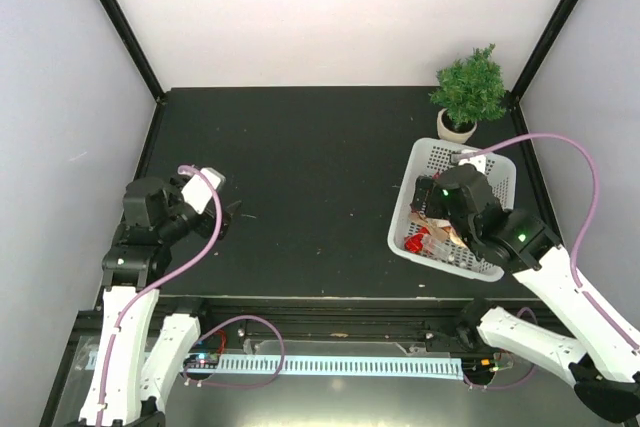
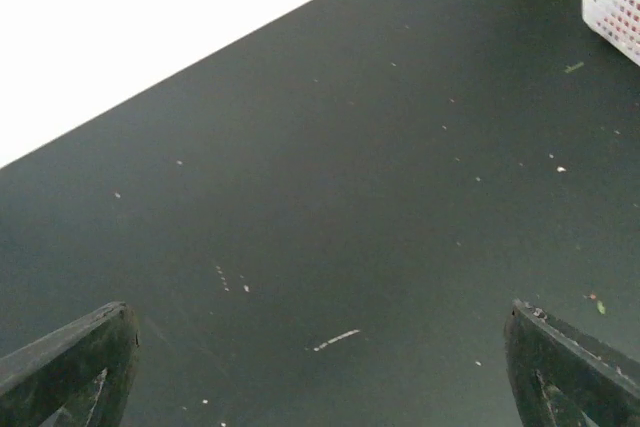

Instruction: Decorate the small christmas tree

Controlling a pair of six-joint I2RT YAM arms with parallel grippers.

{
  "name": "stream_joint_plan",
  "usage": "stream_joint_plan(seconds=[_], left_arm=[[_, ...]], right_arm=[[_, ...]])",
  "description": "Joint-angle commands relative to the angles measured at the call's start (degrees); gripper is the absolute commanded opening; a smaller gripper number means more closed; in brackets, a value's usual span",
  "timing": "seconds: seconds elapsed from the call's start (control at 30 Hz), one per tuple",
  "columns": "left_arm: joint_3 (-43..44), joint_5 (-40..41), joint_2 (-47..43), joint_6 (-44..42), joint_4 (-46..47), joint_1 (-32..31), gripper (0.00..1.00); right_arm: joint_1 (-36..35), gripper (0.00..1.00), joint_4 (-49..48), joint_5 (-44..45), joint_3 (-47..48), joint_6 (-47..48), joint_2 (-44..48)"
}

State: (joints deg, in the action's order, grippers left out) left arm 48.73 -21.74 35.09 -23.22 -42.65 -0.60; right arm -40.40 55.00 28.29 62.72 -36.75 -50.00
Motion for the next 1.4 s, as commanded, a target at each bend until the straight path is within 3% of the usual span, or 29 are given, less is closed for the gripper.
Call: stream_joint_plan(seconds=[0.0,0.2,0.33,0.5,0.57,0.9,1.13,1.37], left_arm=[[1.6,-4.2,1.8,0.0,-2.4,0.0,0.99],[2.7,-3.6,5.7,1.4,-1.7,0.0,0.99],[2.9,-5.7,6.5,1.4,-1.7,0.0,0.99],[3.3,-6.8,7.8,2.0,-1.6,0.0,0.99],[3.7,-7.4,8.6,1.9,-2.1,-0.1,0.99],[4.0,-10.4,10.4,-0.7,-2.3,-0.2,0.99],[3.3,-7.9,10.4,-1.5,0.7,-0.2,0.99],[3.9,-8.2,11.9,-2.6,0.5,-0.2,0.99]], right_arm=[[0.3,1.0,-2.7,3.6,0.0,0.8,3.2],[0.7,1.0,-4.8,11.9,5.0,3.5,-3.4],[5.3,1.0,-11.3,16.1,8.9,7.7,-8.4],[26.1,1.0,-20.9,-2.6,12.1,6.6,-13.8],[29.9,1.0,-21.6,-6.0,15.9,5.7,-17.5],[33.5,1.0,-33.3,-13.3,29.6,11.8,-35.9],[34.7,1.0,-30.5,-10.1,40.6,14.9,-47.6],[38.7,0.99,-27.3,-11.3,48.0,11.6,-58.8]])
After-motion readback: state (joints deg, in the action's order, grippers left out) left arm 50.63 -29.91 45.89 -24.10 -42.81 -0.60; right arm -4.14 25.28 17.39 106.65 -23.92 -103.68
